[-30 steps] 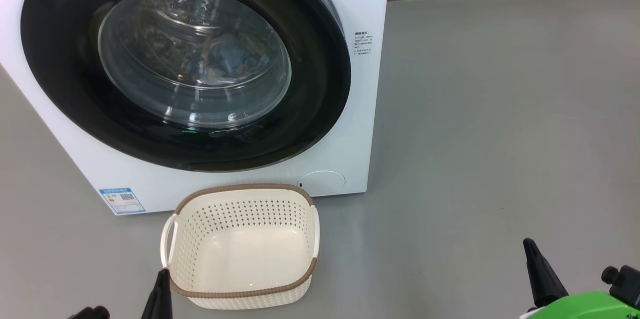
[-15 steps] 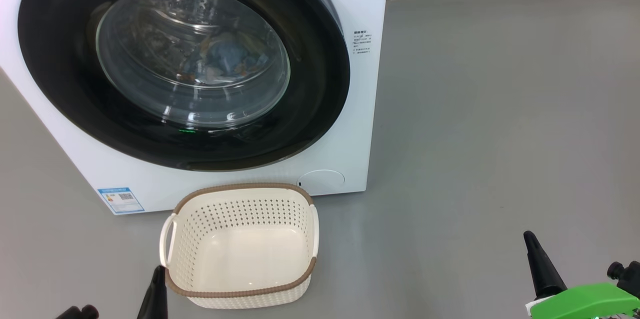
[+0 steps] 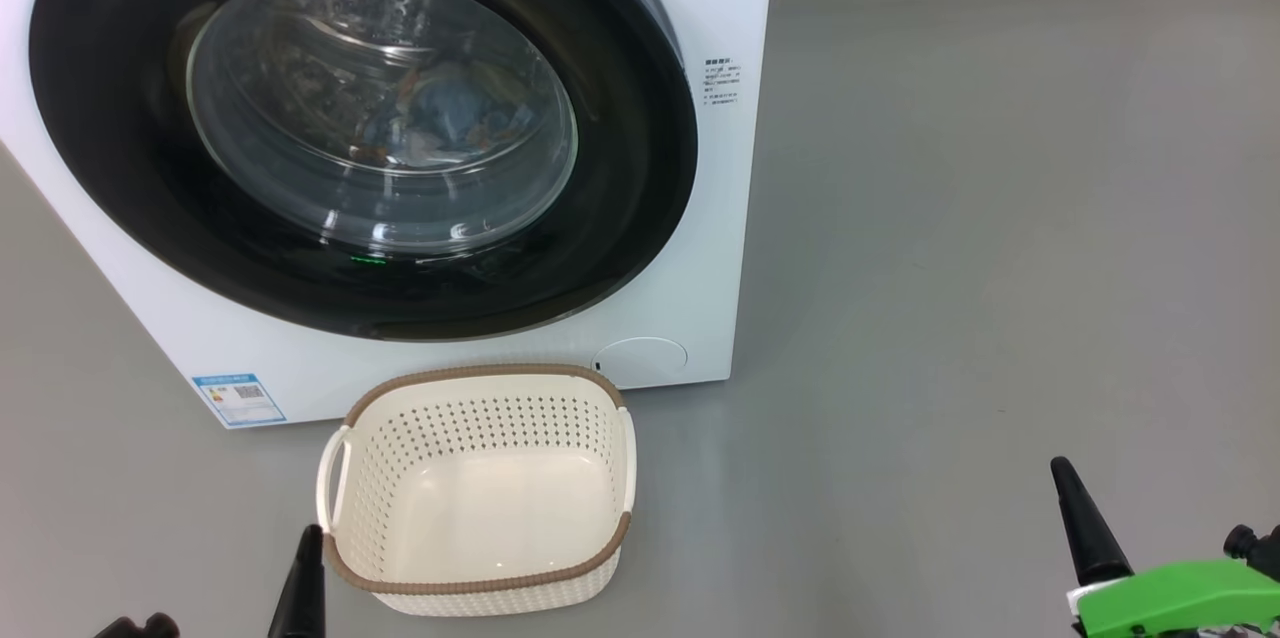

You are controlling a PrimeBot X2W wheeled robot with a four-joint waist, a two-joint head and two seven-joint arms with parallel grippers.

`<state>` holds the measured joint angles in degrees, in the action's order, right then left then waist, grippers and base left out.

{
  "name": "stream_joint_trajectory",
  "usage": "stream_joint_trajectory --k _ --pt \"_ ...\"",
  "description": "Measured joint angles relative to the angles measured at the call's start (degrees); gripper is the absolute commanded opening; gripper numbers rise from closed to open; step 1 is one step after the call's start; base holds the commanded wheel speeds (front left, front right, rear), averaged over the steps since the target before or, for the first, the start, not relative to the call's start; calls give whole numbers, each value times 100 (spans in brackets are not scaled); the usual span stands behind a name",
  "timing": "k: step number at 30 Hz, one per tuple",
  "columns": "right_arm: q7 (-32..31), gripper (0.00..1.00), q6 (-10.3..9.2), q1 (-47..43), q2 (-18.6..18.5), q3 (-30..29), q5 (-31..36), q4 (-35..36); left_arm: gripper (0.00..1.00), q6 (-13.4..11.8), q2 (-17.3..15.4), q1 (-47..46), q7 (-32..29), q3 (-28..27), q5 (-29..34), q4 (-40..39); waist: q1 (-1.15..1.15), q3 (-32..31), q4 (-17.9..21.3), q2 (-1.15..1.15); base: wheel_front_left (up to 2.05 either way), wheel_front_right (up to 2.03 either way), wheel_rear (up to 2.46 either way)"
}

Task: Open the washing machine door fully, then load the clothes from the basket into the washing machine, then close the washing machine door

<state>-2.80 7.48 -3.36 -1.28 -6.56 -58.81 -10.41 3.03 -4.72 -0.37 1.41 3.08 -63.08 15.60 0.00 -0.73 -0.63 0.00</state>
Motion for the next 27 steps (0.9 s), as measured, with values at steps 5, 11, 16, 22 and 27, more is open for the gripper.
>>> stream_joint_trajectory --k 5,11,16,22,27 --pt "-25 0 0 104 -7 -11 -261 -27 0 4 15 -10 -51 -69 -248 0 0 7 5 0 0 0 0" --pt "-68 0 0 118 -12 -30 -638 -93 0 65 35 -84 -149 -152 -572 -1 0 18 12 0 0 0 0" --pt "-103 0 0 233 -21 -43 -953 -134 0 105 49 -85 -222 -222 -826 -1 0 26 18 0 0 0 0" --pt "-126 0 0 303 -32 -55 -1327 -199 0 156 90 -113 -303 -312 -1135 -1 0 37 25 0 0 0 0" --pt "-170 0 -1 316 -36 -68 -1636 -245 0 182 116 -198 -392 -381 -1417 -2 0 46 31 0 0 0 0"
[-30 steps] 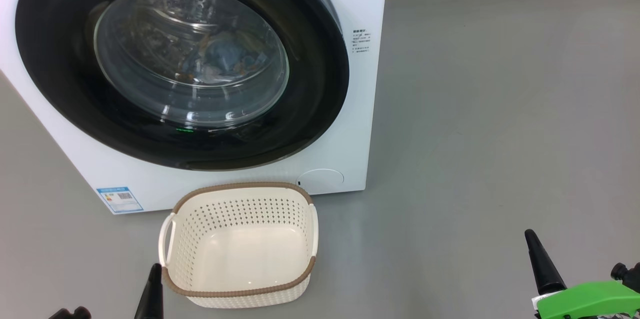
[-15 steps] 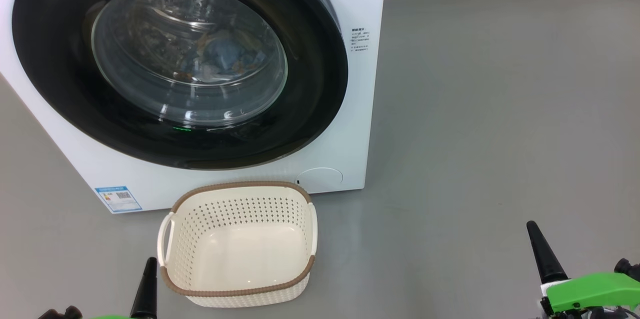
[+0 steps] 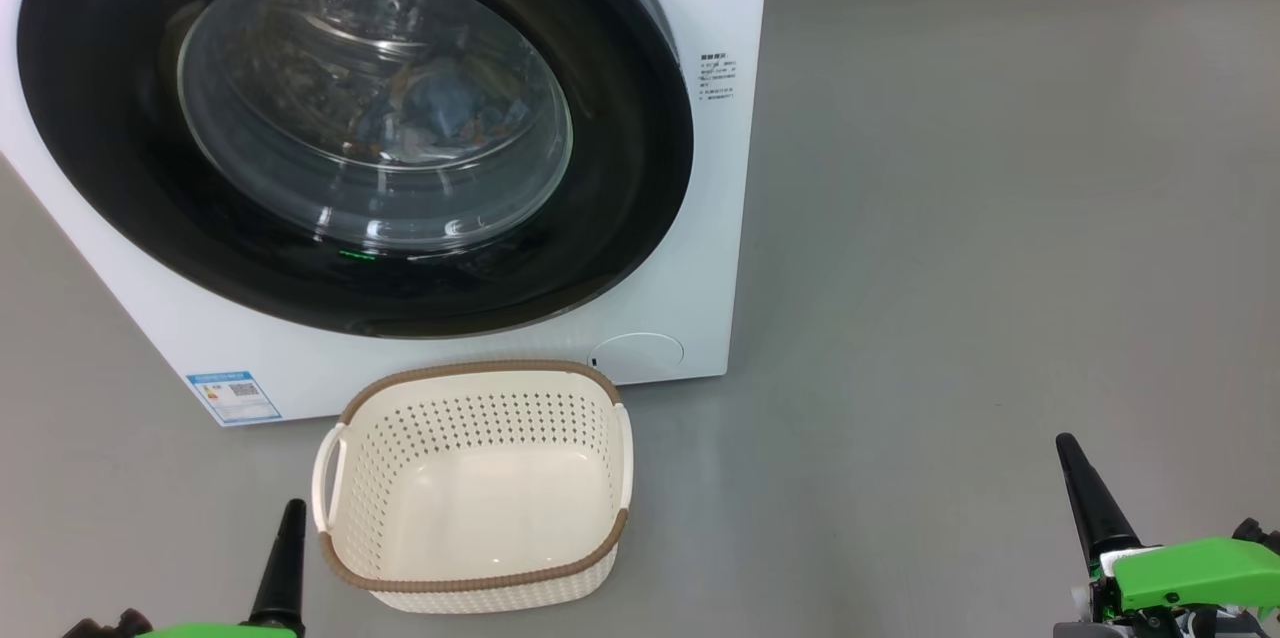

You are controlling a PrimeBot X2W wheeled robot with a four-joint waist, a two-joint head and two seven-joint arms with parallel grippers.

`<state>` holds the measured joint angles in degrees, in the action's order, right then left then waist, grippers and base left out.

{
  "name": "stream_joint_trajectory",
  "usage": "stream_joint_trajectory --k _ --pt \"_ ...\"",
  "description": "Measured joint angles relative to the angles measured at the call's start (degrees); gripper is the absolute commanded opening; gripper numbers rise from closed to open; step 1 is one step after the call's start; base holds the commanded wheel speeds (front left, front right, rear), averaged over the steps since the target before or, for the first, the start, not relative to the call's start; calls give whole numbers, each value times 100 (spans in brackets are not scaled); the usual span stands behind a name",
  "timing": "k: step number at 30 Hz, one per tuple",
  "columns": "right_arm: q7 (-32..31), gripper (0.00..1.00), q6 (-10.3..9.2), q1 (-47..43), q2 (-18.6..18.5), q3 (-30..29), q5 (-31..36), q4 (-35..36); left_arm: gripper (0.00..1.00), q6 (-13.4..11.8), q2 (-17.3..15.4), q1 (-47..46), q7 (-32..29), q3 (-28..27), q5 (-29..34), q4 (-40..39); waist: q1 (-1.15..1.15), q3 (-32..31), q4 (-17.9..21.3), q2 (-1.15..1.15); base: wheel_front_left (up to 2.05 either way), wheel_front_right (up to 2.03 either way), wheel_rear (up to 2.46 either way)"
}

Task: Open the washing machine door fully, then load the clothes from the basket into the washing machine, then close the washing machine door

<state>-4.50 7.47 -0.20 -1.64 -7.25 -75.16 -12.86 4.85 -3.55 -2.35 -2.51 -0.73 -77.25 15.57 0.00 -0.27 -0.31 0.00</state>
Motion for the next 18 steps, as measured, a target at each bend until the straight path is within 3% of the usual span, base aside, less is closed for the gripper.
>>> stream_joint_trajectory --k 18 --pt "-109 0 -15 260 -26 -25 -1128 -167 0 163 82 -110 -256 -269 -1005 -1 0 32 22 0 0 0 0"
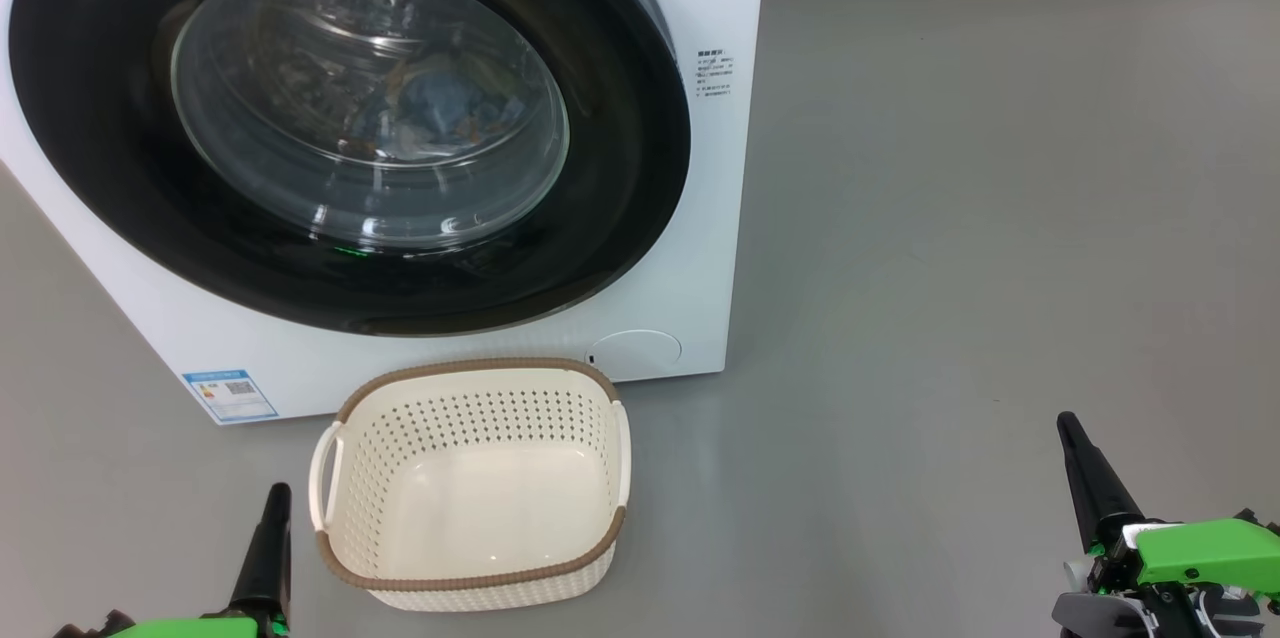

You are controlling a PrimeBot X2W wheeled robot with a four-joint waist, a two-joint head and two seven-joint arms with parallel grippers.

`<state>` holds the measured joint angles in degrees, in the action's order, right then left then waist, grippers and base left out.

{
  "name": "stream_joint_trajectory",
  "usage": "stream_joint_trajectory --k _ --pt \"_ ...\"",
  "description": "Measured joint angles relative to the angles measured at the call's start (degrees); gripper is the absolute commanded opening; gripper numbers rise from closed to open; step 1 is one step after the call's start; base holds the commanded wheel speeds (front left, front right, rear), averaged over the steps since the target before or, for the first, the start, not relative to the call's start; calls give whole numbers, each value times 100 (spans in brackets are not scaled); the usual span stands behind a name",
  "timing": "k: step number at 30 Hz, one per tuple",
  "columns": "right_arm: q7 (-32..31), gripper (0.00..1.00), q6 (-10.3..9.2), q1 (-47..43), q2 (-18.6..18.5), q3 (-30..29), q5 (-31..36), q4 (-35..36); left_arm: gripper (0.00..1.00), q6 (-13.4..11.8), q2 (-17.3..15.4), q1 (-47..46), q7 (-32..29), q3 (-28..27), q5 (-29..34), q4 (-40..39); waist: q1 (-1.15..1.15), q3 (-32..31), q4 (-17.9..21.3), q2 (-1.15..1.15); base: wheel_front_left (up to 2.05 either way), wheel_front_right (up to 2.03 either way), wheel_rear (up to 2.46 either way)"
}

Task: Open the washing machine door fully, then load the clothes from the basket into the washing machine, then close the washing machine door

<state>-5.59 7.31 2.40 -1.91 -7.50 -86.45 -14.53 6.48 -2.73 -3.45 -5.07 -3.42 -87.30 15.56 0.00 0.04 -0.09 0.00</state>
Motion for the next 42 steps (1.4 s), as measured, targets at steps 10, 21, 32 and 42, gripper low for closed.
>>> stream_joint_trajectory --k 10,21,32,42 --pt "-66 0 -1 126 -7 -11 -538 -85 0 62 26 -29 -107 -116 -434 0 0 13 9 0 0 0 0" --pt "-66 0 -1 127 -11 -12 -538 -88 0 62 36 -29 -107 -121 -436 0 0 13 9 0 0 0 0" --pt "-66 0 -1 127 -11 -12 -538 -89 0 62 37 -29 -107 -121 -439 0 0 13 9 0 0 0 0" --pt "-66 0 -1 127 -11 -12 -538 -89 0 62 37 -29 -107 -122 -439 0 0 13 9 0 0 0 0"
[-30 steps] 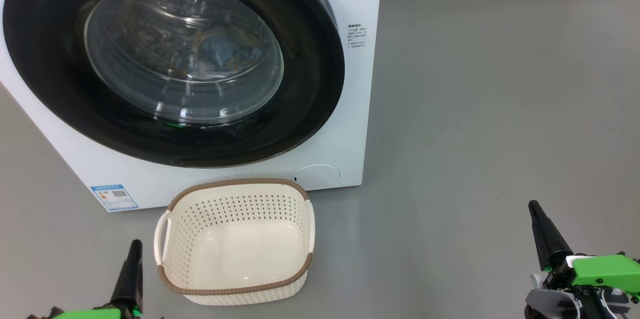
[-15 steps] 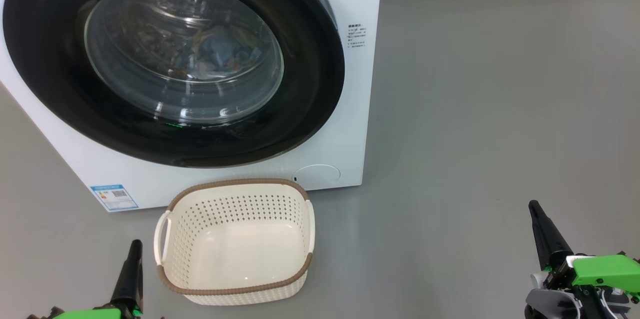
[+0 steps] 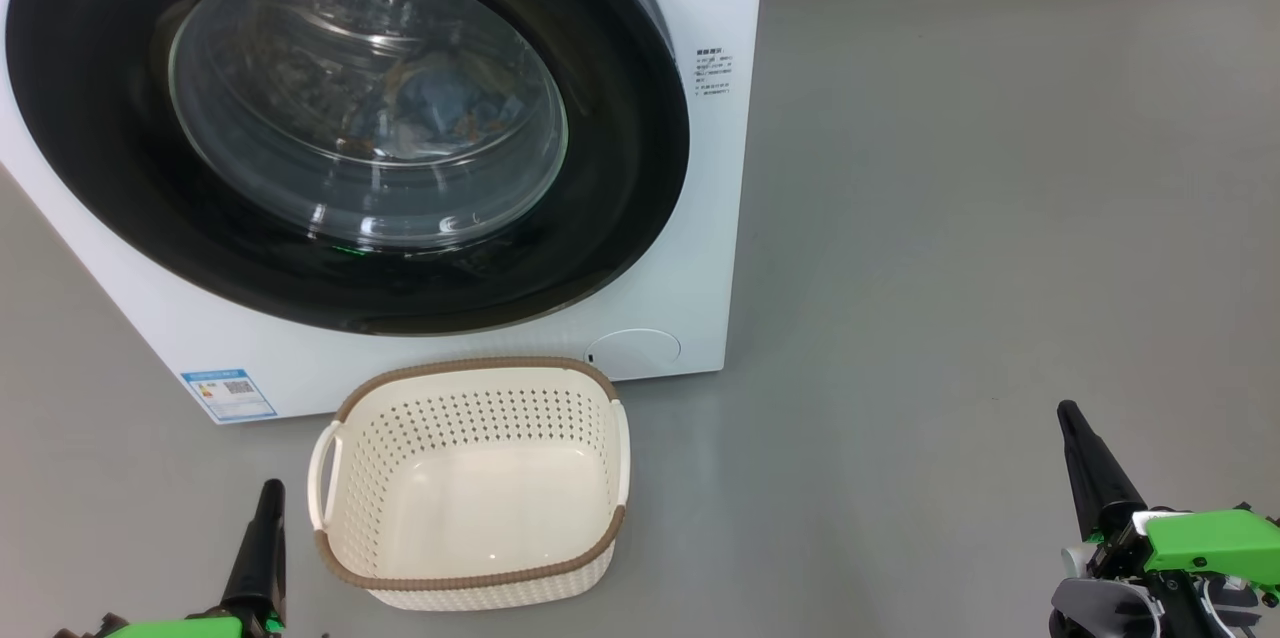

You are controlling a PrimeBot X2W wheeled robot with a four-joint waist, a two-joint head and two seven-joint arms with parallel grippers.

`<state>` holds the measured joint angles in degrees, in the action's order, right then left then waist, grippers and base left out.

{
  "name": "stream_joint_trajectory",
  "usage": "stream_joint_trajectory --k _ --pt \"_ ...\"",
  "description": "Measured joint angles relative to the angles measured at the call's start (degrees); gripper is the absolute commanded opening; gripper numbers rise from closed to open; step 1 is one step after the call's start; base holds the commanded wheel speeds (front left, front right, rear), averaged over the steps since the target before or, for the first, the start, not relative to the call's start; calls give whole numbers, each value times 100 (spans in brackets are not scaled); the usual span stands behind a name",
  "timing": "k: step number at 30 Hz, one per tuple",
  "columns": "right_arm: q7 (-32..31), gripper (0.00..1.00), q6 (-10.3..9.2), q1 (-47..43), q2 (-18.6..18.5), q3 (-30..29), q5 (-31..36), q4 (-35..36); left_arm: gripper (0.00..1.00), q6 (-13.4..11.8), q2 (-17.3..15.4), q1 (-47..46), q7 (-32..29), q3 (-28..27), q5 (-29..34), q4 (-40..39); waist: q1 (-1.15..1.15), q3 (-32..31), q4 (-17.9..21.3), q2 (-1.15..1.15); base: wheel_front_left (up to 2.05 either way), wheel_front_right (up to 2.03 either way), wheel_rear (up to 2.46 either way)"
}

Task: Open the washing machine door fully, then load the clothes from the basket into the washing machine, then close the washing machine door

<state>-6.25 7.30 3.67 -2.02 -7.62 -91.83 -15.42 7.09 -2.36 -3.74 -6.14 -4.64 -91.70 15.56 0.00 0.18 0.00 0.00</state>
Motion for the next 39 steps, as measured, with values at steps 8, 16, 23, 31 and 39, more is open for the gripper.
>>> stream_joint_trajectory --k 8,16,23,31,39 --pt "0 0 0 0 -1 0 0 0 0 1 0 0 0 0 0 0 0 0 0 0 0 0 0" --pt "0 0 0 0 -1 -1 0 0 0 0 0 0 0 0 0 0 0 0 0 0 0 0 0" --pt "0 0 0 0 -1 -1 0 0 0 1 0 -1 0 0 0 0 0 0 0 0 0 0 0" --pt "0 0 0 0 -1 -1 0 0 0 0 0 -1 0 0 0 0 0 0 0 0 0 0 0" --pt "0 0 0 0 -1 -1 0 -1 0 0 0 -1 0 0 0 0 0 0 0 0 0 0 0"
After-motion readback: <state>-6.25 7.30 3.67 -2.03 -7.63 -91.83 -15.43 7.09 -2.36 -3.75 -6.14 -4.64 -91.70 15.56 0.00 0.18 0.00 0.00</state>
